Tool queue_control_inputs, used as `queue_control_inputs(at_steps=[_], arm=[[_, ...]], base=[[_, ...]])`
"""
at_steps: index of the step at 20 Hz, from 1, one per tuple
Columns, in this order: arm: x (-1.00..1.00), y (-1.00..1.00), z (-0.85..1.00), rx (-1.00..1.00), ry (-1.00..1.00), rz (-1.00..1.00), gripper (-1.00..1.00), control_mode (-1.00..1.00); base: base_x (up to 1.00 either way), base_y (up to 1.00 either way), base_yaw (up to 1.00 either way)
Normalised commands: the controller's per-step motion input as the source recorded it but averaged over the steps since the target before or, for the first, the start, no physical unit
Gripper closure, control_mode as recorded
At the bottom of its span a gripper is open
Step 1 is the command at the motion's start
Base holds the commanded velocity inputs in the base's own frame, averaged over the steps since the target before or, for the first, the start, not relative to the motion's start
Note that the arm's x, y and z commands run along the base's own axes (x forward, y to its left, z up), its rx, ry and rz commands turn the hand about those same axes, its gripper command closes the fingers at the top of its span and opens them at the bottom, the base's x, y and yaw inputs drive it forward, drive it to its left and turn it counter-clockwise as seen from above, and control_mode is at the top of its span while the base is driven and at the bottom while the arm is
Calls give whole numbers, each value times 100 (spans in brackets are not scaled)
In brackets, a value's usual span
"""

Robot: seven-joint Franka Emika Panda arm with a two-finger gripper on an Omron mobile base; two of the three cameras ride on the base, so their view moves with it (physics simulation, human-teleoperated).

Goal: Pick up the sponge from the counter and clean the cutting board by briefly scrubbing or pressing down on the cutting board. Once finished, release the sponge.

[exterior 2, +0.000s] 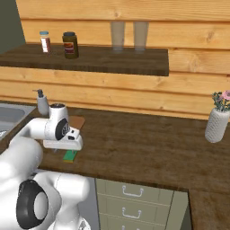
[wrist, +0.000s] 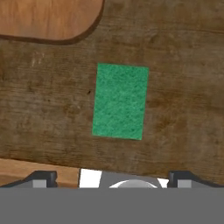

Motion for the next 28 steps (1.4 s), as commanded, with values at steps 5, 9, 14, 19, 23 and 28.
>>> queue_control_inputs(at_steps=[5, 9, 14, 19, 23, 28], arm=[[19, 0, -23, 0, 8, 0, -100, -100], [14, 0, -11, 0, 0, 0, -100, -100], [10, 0, -17, 0, 0, 0, -100, -100], [2, 0, -24, 0, 0, 0, -100, -100], [0, 0, -16, 0, 0, 0, -100, -100], [7, 0, -6, 0, 0, 0, -100, -100]], base=[[0, 0, 0], [0, 0, 0], [0, 0, 0], [0, 0, 0], [0, 0, 0], [0, 0, 0]])
